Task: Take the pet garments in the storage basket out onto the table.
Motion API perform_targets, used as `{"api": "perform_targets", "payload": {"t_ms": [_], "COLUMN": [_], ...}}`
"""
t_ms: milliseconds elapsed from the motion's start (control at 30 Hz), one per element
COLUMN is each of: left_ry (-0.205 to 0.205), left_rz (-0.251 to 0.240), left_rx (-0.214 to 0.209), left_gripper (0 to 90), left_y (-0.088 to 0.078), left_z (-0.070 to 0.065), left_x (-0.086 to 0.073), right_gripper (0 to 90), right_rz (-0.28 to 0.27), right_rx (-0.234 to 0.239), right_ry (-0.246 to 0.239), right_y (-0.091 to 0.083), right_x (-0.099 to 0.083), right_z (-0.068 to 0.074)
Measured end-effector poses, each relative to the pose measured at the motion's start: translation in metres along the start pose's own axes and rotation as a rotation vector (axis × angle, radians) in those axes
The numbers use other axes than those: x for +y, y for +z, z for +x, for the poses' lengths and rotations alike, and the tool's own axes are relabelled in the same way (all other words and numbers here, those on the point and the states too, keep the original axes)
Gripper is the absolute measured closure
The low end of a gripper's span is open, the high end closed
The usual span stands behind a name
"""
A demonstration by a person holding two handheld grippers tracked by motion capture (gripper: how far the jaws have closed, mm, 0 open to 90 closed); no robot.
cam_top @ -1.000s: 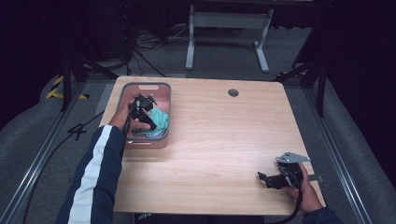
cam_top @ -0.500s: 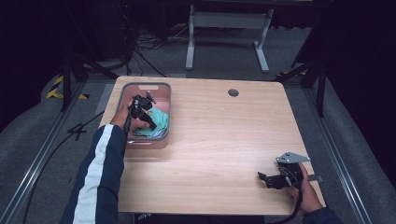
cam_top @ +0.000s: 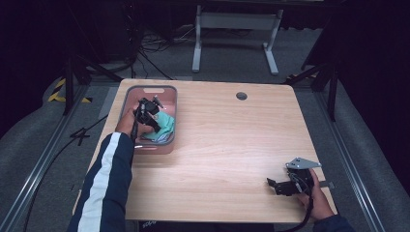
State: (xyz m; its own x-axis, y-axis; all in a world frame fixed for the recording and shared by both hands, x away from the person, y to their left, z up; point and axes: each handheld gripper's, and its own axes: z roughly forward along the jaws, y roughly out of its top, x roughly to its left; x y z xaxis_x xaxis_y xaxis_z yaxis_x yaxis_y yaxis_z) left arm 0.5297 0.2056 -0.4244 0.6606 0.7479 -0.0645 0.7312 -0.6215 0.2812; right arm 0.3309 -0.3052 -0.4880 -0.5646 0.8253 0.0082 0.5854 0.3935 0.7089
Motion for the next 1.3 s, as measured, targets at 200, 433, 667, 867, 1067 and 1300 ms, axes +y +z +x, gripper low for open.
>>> {"api": "perform_targets", "payload": {"t_ms": [200,433,667,867,1067,1300], "left_ry": [0.003,0.028,0.038,0.053,0.115,0.184], "left_rz": [-0.070,-0.145,-0.216,-0.334,-0.406,-0.456], "left_rx": [0.034,0.066,0.078,0.076,0.071,0.039], "left_gripper": [76.3,76.5,76.6,76.9,77.0,77.1], "left_y": [-0.015,-0.036,-0.057,-0.092,-0.111,-0.121], "left_z": [-0.001,-0.006,-0.009,-0.019,-0.041,-0.070], "left_x": [-0.002,-0.005,-0.008,-0.012,-0.015,-0.006], "right_gripper": [0.5,0.5,0.5,0.5,0.5,0.5], "right_rz": [0.000,0.000,0.000,0.000,0.000,0.000], "right_rx": [0.000,0.000,0.000,0.000,0.000,0.000], "right_ry": [-0.002,-0.002,-0.002,-0.002,-0.002,-0.002], "right_y": [0.000,0.000,0.000,0.000,0.000,0.000], "right_x": [0.000,0.000,0.000,0.000,0.000,0.000], "right_z": [0.000,0.000,0.000,0.000,0.000,0.000]}}
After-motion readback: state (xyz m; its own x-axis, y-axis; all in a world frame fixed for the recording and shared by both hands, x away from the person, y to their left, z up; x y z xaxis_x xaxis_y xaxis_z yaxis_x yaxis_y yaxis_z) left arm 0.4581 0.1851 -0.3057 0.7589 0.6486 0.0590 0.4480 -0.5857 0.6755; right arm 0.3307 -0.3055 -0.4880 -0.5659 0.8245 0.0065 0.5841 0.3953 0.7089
